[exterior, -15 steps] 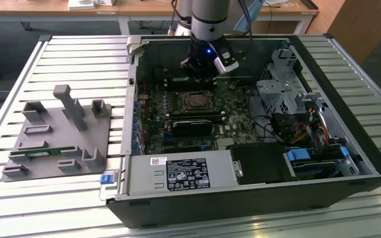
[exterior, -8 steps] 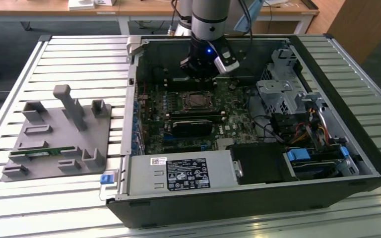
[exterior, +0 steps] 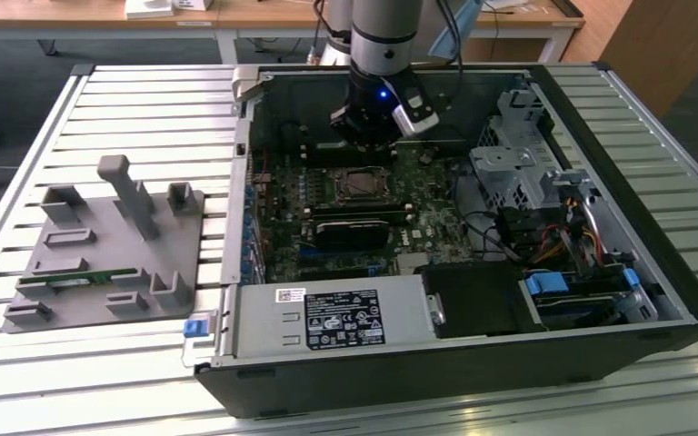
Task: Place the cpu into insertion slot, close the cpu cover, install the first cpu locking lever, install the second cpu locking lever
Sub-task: 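Install the second cpu locking lever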
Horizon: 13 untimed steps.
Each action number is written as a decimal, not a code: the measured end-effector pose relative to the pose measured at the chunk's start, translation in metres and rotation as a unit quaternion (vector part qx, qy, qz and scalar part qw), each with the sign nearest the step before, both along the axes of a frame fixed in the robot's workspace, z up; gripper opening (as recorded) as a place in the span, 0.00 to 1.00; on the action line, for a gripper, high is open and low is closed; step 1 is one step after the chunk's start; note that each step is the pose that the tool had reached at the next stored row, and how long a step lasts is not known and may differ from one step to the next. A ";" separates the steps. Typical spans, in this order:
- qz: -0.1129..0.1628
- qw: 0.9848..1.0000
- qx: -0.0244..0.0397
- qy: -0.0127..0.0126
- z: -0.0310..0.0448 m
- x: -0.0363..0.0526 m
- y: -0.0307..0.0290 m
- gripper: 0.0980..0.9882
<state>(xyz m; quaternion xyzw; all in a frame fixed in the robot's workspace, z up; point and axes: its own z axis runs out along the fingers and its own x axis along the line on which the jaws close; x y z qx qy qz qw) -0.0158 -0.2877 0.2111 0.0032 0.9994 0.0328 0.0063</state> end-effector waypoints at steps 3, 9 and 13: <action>0.000 1.000 0.000 0.000 -0.0001 0.0000 -0.0010 0.01; 0.000 1.000 0.000 0.000 -0.0002 0.0000 -0.0035 0.01; 0.000 1.000 0.000 0.000 -0.0002 0.0000 -0.0063 0.01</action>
